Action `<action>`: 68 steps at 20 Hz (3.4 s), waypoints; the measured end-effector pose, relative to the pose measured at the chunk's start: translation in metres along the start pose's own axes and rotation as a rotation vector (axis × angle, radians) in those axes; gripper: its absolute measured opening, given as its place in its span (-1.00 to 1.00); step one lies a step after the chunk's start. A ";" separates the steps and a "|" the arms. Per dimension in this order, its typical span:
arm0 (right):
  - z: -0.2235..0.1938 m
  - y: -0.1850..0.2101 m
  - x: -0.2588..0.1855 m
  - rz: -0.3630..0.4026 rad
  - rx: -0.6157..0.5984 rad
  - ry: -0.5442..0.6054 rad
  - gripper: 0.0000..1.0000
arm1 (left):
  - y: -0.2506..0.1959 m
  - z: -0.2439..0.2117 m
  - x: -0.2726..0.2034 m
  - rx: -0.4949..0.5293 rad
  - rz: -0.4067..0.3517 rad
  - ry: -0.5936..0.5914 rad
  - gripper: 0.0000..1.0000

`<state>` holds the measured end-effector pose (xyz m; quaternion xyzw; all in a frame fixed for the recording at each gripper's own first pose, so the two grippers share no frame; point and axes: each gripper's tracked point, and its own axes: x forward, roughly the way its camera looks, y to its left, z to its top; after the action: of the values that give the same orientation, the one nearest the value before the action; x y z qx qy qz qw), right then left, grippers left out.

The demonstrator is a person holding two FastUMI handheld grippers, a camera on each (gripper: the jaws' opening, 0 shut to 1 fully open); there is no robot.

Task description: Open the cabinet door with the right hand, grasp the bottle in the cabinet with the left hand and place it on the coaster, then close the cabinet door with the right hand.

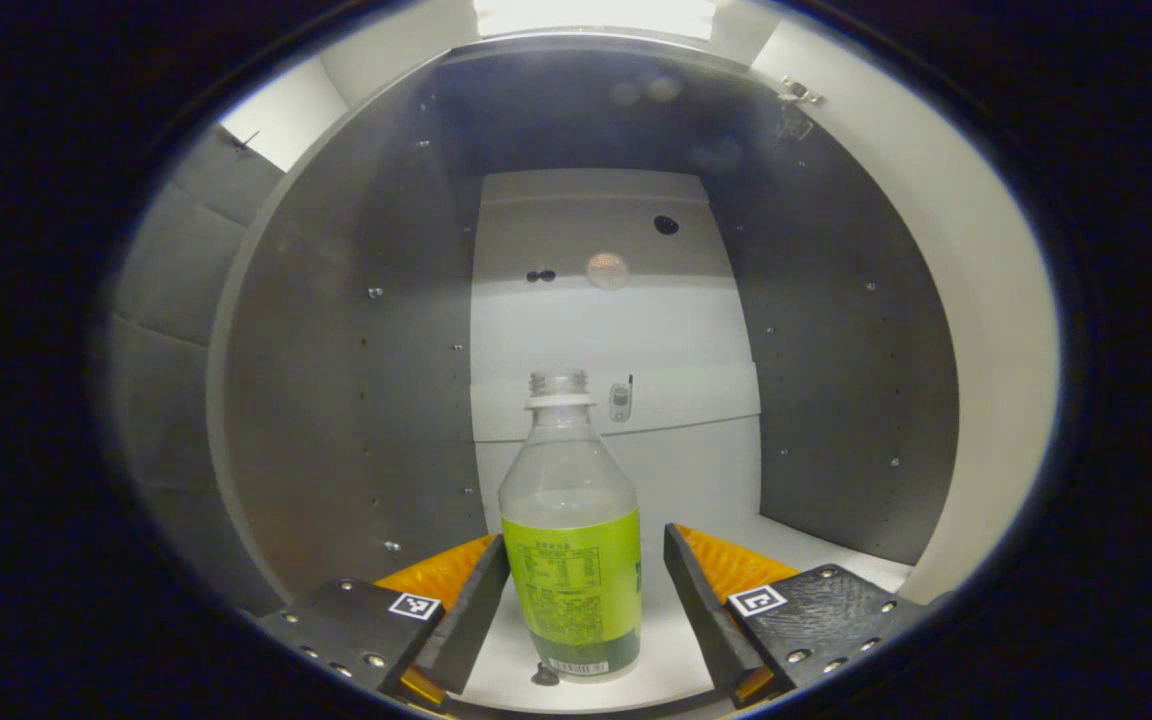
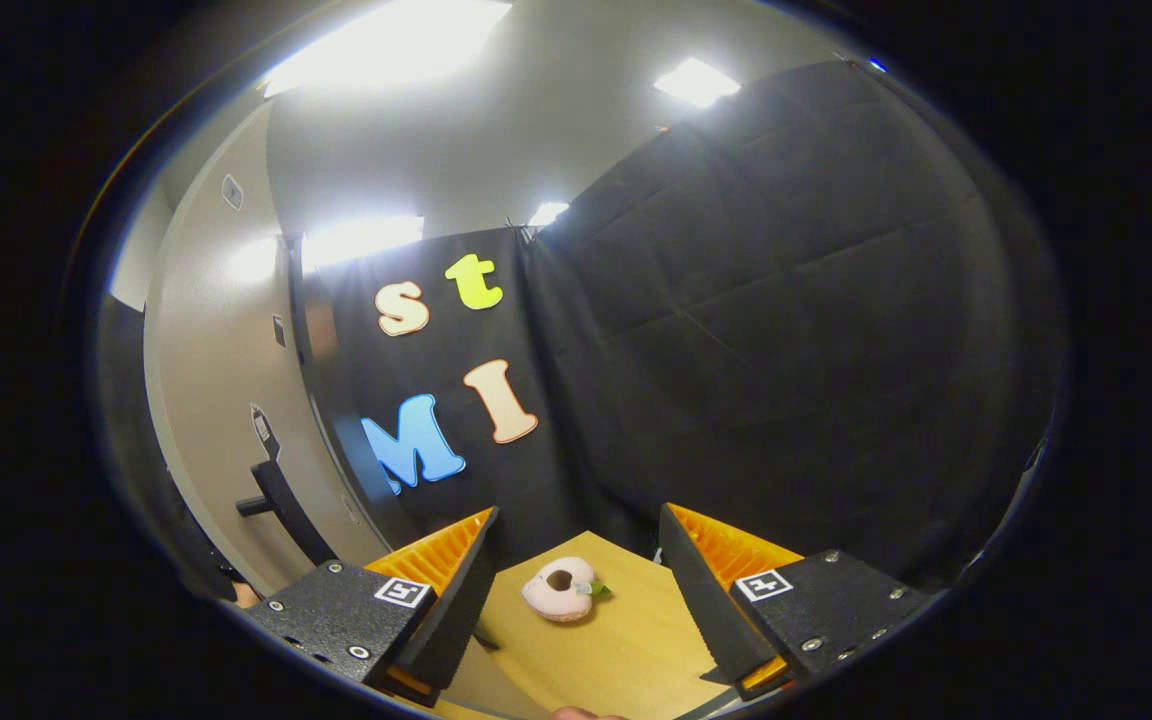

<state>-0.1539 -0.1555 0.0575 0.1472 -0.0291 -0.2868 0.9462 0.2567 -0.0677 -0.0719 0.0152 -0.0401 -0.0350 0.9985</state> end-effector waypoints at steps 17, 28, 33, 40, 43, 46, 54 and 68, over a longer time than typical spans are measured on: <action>-0.007 -0.013 0.030 0.094 0.013 0.058 0.89 | 0.022 0.033 -0.049 -0.012 0.104 -0.005 0.29; 0.003 -0.039 0.040 0.293 -0.020 0.117 0.89 | -0.002 0.097 -0.174 0.085 0.174 -0.048 0.21; -0.009 -0.037 0.045 0.401 -0.068 0.144 0.89 | -0.007 0.107 -0.226 0.097 0.232 -0.070 0.37; -0.031 -0.018 0.049 0.470 -0.133 0.131 0.89 | -0.008 0.082 -0.311 0.137 0.298 -0.070 0.34; -0.040 -0.011 0.061 0.471 -0.191 0.055 0.89 | -0.006 0.055 -0.343 0.153 0.329 -0.063 0.21; -0.063 -0.002 0.074 0.476 -0.221 0.056 0.90 | -0.005 0.012 -0.378 0.177 0.350 -0.042 0.34; -0.137 -0.028 0.090 0.469 -0.375 0.113 0.90 | -0.001 -0.162 -0.440 0.164 0.436 0.055 0.34; -0.203 -0.023 0.064 0.552 -0.491 0.223 0.92 | 0.028 -0.258 -0.432 0.083 0.535 0.081 0.40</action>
<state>-0.0847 -0.1561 -0.1450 -0.0668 0.1051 -0.0018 0.9922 -0.1500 -0.0021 -0.3619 0.0464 -0.0039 0.2323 0.9715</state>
